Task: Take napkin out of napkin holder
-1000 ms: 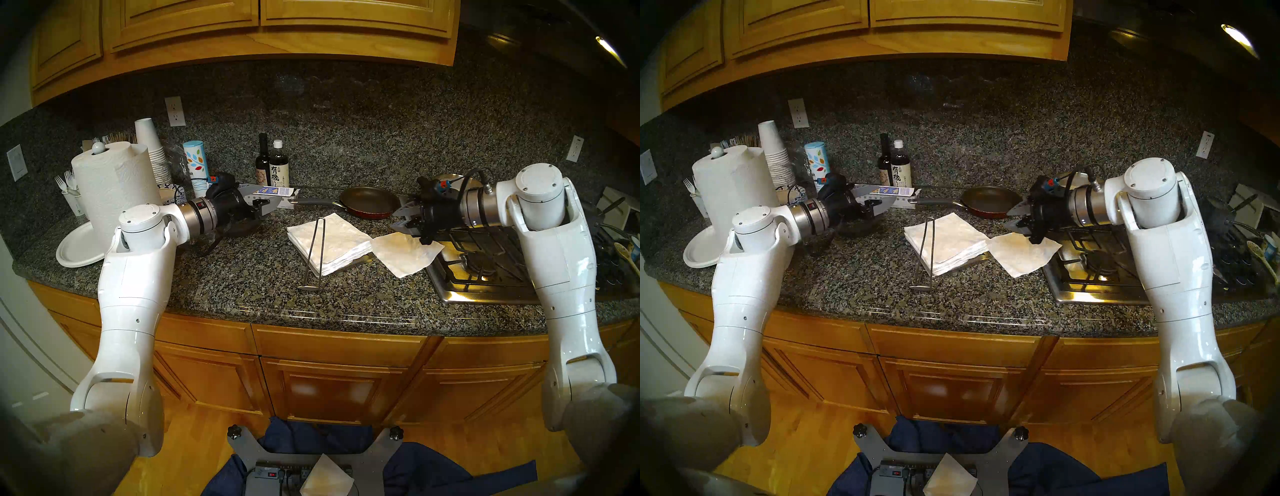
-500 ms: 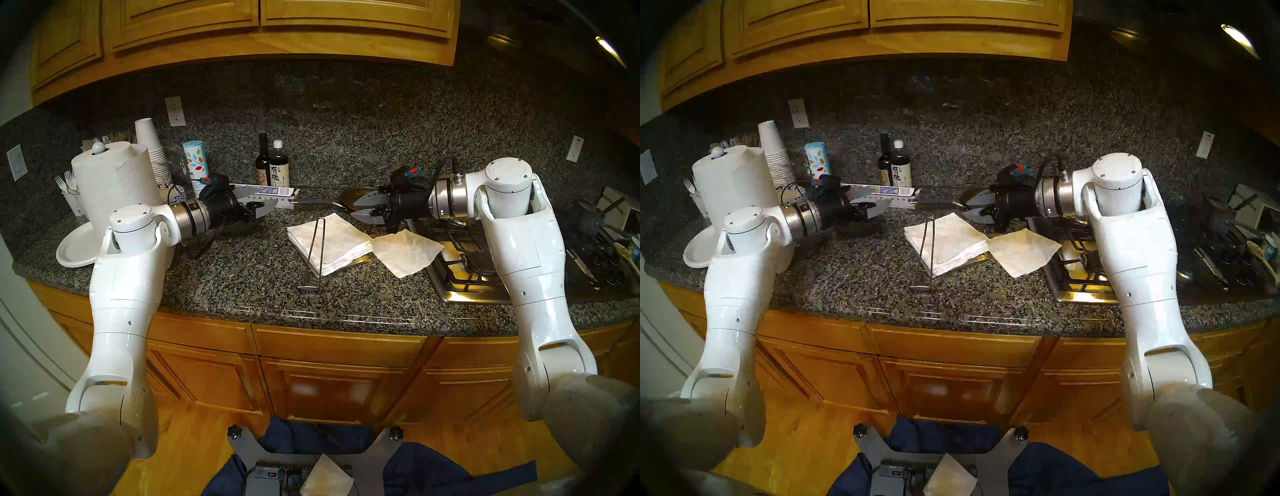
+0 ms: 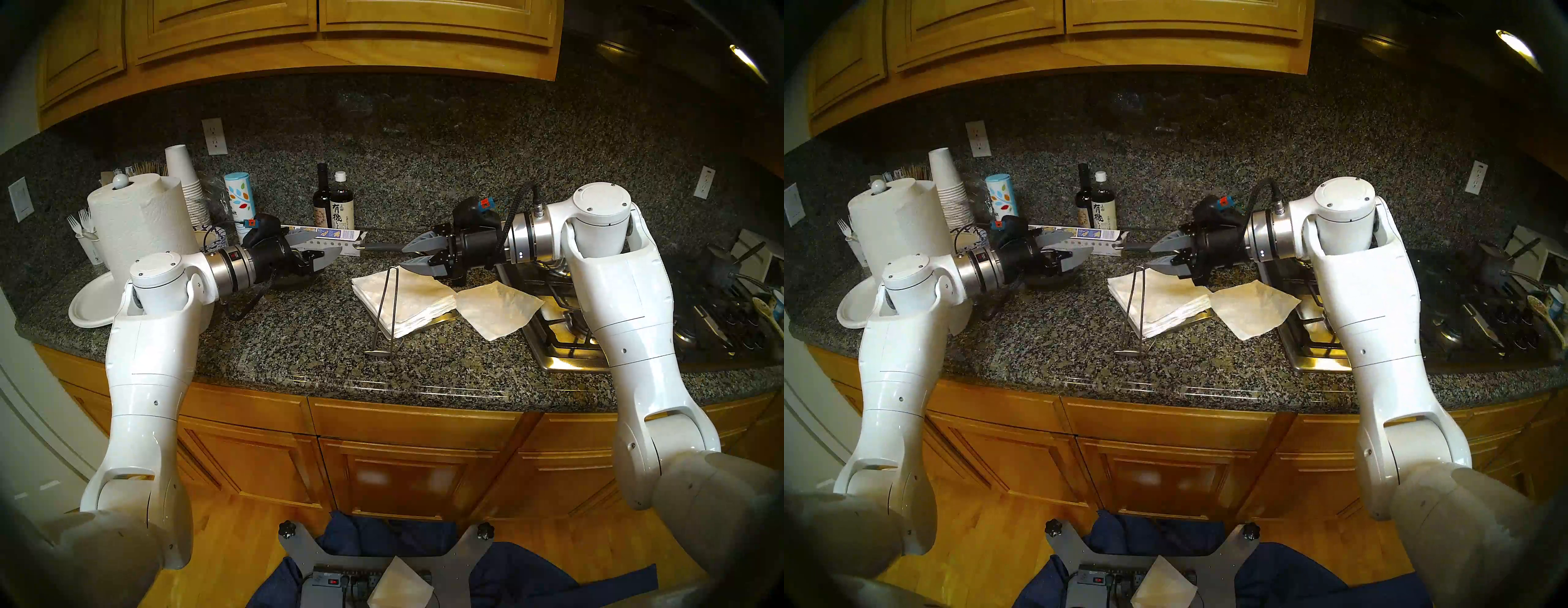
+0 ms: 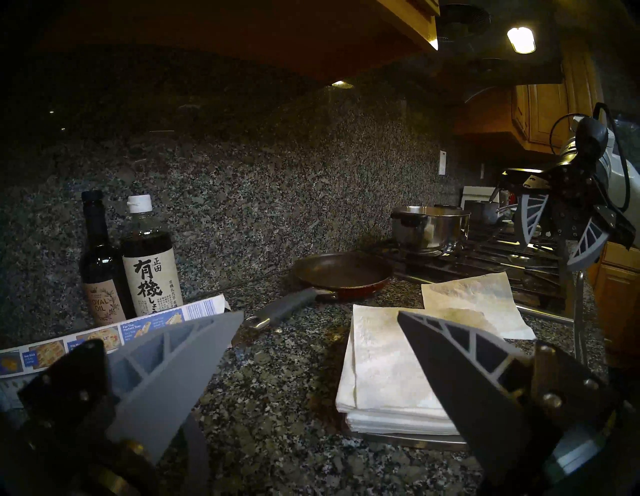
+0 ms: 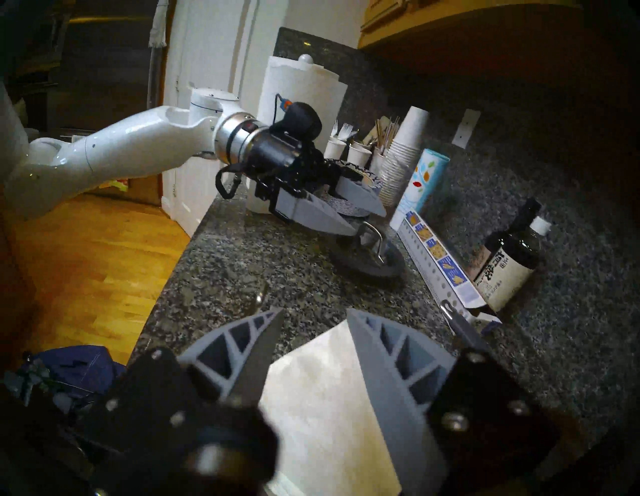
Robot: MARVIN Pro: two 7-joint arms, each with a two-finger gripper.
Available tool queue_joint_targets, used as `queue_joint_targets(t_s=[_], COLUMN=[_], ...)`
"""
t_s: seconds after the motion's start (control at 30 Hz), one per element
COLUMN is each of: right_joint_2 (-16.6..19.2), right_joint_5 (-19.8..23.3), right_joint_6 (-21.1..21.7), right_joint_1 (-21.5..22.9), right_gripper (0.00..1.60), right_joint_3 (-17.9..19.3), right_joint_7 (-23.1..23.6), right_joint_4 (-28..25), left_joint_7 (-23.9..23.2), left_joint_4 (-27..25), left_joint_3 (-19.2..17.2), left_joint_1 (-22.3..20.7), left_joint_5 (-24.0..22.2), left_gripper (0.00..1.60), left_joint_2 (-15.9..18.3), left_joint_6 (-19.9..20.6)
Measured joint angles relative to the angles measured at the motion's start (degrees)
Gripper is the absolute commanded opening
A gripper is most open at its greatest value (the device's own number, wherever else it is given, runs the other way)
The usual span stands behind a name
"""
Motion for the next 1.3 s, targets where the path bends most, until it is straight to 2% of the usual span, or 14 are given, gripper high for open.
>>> queue_joint_targets(t_s=[0.23, 0.53, 0.97, 1.3], right_joint_2=[0.42, 1.99, 4.60, 6.63], right_joint_5=[0.54, 1.94, 5.52, 7.61], right_joint_6=[3.25, 6.20, 8.60, 8.88], right_joint_1=[-1.34, -3.11, -4.60, -4.98], right_gripper=[0.99, 1.00, 1.05, 1.07], right_joint_3=[0.16, -0.21, -2.04, -4.46], right_joint_7=[-3.16, -6.21, -8.75, -9.14], right_joint_4=[-4.71, -8.06, -10.72, -10.68], left_joint_7=[-0.32, -0.41, -0.39, -0.11], left_joint_4=[-1.75, -2.39, -2.13, -1.86], left_joint_3=[-1.39, -2.18, -2.12, -2.12], left_joint_1=[1.59, 2.54, 2.69, 2.67], left_joint_5=[-0.15, -0.12, 0.17, 0.44], left_gripper=[1.60, 1.60, 1.60, 1.60], left_joint_2=[0.00, -0.19, -0.99, -1.36], left_joint_6=[0.85, 1.20, 0.90, 0.74])
